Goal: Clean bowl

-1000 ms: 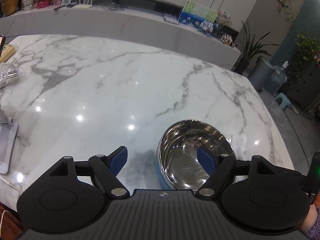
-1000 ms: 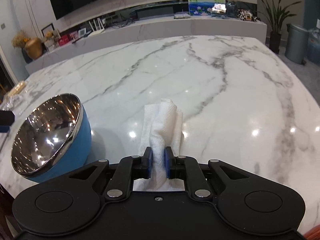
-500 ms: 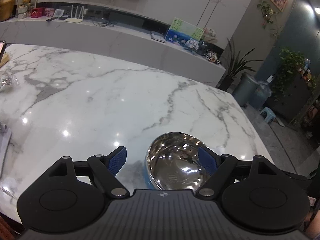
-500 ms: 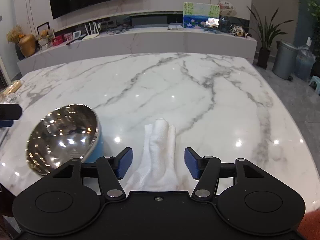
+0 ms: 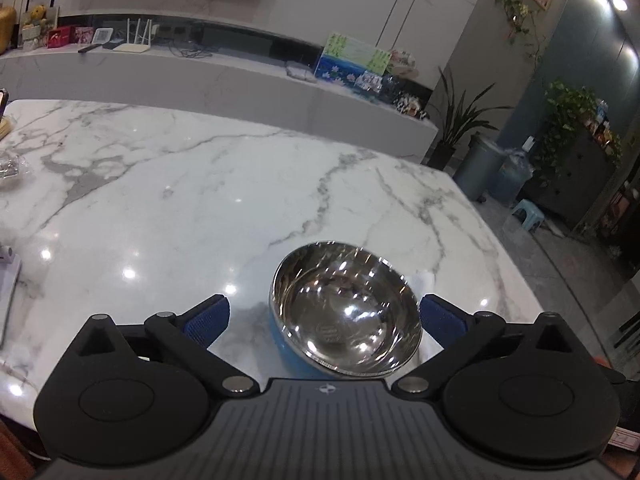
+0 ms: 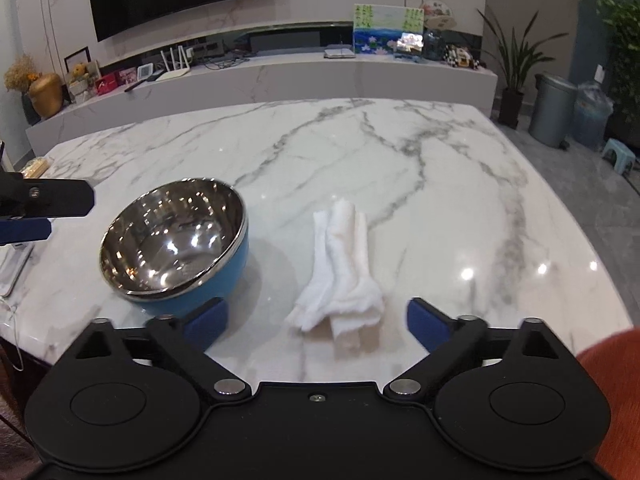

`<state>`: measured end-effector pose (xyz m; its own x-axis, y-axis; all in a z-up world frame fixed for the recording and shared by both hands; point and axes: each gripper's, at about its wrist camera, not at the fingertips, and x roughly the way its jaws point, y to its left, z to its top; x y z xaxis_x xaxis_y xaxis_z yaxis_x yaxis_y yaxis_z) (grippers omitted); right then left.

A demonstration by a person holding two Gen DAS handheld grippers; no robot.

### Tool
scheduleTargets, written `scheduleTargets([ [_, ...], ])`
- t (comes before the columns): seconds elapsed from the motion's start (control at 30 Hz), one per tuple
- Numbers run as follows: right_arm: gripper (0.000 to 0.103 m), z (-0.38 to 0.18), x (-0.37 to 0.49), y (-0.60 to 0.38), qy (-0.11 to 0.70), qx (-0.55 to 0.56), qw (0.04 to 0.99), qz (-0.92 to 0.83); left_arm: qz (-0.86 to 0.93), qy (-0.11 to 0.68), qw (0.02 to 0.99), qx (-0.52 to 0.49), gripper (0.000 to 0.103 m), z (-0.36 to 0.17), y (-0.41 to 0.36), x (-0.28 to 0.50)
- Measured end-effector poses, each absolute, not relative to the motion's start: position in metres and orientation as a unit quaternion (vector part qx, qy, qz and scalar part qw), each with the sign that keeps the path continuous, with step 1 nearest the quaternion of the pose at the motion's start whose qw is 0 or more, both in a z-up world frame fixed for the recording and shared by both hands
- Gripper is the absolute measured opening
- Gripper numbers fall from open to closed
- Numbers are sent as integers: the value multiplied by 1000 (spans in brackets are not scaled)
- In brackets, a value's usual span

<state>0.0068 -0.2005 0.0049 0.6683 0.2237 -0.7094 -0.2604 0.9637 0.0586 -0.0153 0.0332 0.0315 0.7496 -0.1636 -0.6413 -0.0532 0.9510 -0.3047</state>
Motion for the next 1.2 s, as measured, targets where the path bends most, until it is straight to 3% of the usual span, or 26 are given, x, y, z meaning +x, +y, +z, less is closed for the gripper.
scheduleTargets([
  [0.7,99,0,-13,-182,377,-41,914,144,3,435,894,-106,102,-5,19,-17],
  [1.2,99,-1,-9,-185,378,-31,914,146,11,435,896,-87,101,-6,13,-15],
])
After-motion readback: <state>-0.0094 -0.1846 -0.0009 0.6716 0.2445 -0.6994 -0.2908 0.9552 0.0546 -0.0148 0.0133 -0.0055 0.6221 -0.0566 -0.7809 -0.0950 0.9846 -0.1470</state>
